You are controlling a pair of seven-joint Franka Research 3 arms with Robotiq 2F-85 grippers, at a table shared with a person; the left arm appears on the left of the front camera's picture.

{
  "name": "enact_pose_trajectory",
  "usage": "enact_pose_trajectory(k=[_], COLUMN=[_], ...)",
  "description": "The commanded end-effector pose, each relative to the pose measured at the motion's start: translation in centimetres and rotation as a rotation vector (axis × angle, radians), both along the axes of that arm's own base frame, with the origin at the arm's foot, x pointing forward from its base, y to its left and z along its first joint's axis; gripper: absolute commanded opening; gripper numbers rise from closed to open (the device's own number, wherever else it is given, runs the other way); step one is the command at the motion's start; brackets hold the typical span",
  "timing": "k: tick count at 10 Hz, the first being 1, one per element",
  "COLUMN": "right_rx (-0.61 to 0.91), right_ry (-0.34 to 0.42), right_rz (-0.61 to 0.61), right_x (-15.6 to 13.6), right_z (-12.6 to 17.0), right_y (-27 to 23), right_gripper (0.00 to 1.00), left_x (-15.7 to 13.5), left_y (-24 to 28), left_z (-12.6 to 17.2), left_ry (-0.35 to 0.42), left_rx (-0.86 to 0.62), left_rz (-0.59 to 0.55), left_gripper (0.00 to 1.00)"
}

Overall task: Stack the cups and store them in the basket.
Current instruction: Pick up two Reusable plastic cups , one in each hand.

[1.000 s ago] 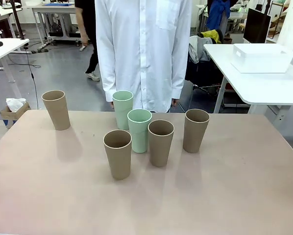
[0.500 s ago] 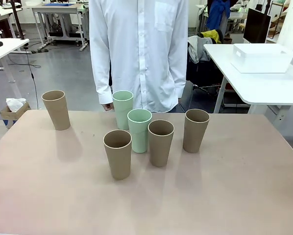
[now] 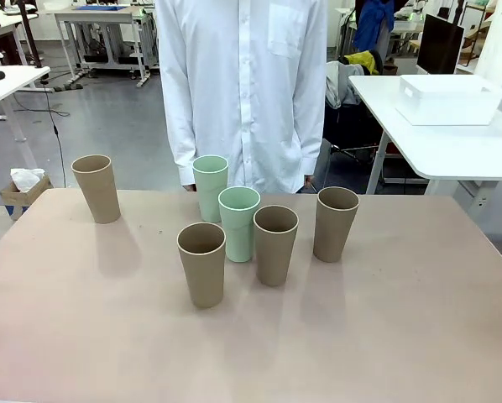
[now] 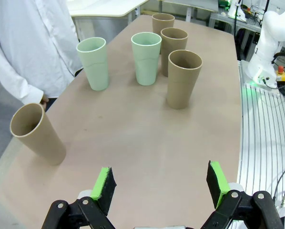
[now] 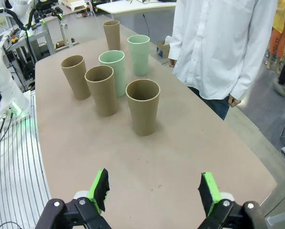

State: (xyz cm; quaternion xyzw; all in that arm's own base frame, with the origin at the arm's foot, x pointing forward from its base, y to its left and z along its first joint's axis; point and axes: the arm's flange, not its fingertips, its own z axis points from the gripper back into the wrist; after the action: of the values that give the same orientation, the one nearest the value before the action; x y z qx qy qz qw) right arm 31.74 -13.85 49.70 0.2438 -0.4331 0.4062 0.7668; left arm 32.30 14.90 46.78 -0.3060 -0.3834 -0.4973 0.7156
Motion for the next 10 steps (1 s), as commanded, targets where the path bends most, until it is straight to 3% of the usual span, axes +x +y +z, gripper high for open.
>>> enact_pose_trajectory(k=[1,6,7,8,10], right_rx=[0.013,0.013,0.000,0.008,0.030], right_ry=[-0.033,-0.033,0.001,0.140,0.193], right_rz=[0.011,0.011,0.001,0.215,0.277], right_x=[0.4,0.4,0.0,3.4,8.9], right_z=[0.2,0.2,-0.1,1.3,1.9], right_y=[-0.1,-0.1,0.0,0.7,1.8], right_gripper=[1.00,1.00,1.00,1.00,1.00], left_x=[0.1,0.1,0.1,0.0,6.5], left_y=[0.0,0.0,0.0,0.0,1.6], left_z=[0.1,0.1,0.1,0.0,2.7], left_ry=[-0.020,-0.020,-0.020,0.000,0.065], left_rx=[-0.013,-0.013,-0.013,0.000,-0.006], left_rz=[-0.007,-0.007,-0.007,0.000,-0.023], left_gripper=[1.00,1.00,1.00,1.00,1.00])
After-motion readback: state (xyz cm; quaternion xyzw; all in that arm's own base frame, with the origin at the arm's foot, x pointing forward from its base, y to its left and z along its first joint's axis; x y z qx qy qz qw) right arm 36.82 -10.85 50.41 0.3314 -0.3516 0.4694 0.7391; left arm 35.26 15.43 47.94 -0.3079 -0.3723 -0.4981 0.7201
